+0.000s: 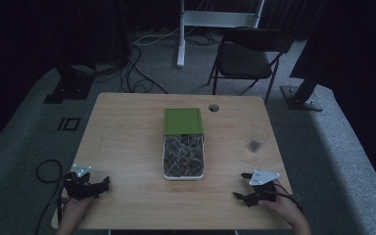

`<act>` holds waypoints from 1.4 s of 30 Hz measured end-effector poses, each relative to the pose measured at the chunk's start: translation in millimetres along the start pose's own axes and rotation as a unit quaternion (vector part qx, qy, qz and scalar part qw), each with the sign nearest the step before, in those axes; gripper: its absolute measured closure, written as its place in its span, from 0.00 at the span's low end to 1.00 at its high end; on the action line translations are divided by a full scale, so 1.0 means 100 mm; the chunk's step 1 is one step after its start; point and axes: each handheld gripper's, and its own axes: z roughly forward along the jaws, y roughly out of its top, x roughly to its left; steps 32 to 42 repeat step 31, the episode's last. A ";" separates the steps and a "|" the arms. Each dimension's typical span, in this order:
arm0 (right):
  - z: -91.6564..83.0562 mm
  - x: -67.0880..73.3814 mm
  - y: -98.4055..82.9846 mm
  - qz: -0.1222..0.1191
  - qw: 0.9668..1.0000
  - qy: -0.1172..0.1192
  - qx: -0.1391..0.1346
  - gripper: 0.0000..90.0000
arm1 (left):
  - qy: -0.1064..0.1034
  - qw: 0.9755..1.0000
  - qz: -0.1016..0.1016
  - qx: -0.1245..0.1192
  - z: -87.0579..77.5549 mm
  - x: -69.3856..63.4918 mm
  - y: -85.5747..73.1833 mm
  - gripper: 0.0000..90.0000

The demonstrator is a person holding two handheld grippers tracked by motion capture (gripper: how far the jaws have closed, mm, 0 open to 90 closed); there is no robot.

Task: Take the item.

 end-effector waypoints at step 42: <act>0.02 0.01 0.00 0.035 0.999 0.021 0.019 0.14 | 0.015 1.000 -0.015 0.000 0.00 -0.03 0.00 0.02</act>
